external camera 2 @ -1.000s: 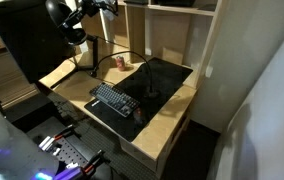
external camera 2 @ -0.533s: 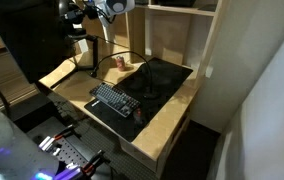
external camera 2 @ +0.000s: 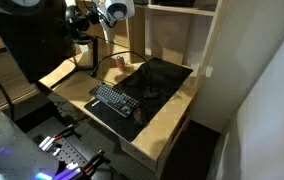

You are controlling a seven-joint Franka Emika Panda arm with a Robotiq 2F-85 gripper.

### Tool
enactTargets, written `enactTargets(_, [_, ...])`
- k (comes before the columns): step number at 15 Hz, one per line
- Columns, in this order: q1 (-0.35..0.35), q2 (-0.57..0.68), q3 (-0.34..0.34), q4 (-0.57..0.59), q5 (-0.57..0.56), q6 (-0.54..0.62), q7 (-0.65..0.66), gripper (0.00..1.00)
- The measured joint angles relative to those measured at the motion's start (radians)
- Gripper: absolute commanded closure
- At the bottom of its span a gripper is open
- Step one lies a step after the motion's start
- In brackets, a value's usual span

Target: Hang the headphones on the monitor stand

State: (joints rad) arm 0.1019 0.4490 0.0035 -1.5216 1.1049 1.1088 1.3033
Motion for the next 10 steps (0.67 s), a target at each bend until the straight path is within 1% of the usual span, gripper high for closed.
enactTargets(2, [0.012,0.034,0.003,-0.004,0.030,0.072,0.053,0.96])
enactTargets(5, [0.029,0.081,0.017,-0.001,0.107,0.177,0.107,0.96])
enactTargets(8, [0.036,0.107,0.041,0.001,0.177,0.240,0.141,0.96])
enactTargets(10, [0.039,0.115,0.057,0.003,0.208,0.252,0.165,0.96])
